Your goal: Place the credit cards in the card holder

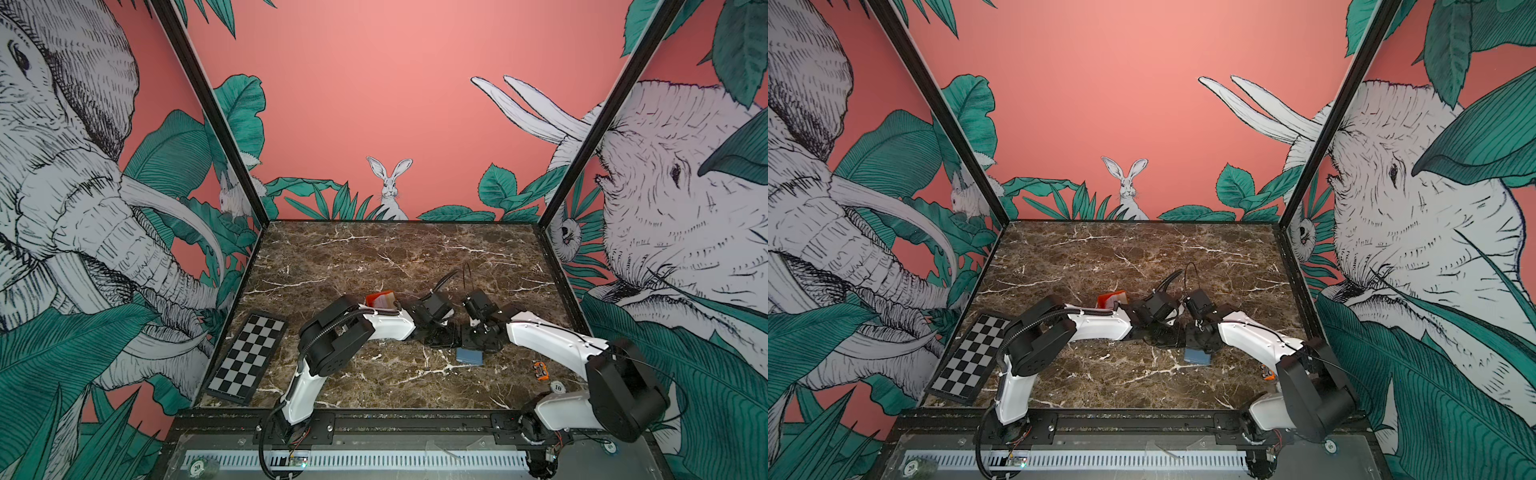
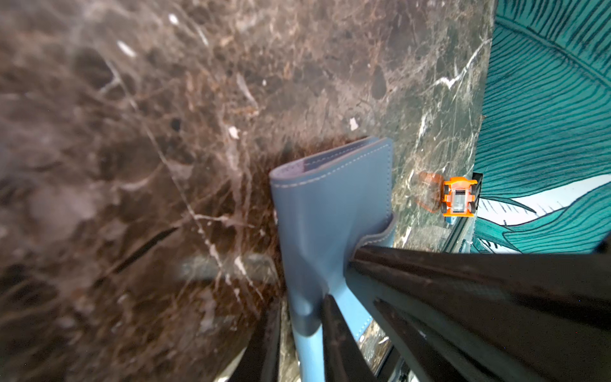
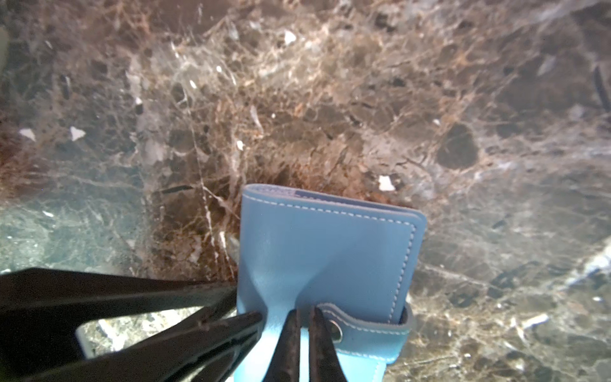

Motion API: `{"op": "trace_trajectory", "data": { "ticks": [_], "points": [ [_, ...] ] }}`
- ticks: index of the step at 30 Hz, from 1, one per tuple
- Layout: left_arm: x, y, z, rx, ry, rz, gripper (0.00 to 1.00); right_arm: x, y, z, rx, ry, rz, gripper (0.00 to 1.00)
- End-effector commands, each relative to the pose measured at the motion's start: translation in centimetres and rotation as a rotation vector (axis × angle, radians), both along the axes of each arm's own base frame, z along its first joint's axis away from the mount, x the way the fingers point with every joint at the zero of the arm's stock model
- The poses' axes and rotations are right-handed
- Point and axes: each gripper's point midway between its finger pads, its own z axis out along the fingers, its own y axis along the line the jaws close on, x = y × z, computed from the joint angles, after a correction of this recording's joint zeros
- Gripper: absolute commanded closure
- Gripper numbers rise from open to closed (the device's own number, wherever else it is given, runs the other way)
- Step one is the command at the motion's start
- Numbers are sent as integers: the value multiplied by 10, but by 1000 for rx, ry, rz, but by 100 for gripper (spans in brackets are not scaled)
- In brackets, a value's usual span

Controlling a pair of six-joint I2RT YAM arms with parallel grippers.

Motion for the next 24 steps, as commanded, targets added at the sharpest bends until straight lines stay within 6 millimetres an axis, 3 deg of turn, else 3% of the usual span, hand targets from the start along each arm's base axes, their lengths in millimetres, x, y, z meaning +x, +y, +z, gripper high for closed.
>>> {"op": "trace_trajectory", "data": {
  "ticks": [1, 11, 24],
  "points": [
    [-5, 4, -8, 29, 15, 0, 77, -8, -18, 5, -70, 18, -8, 88],
    [-5, 3, -8, 25, 16, 0, 76, -6, -22, 21, -71, -21, -7, 84],
    [-5, 2, -7, 21, 15, -4, 77, -3, -18, 10, -70, 8, 5, 90]
  ]
}}
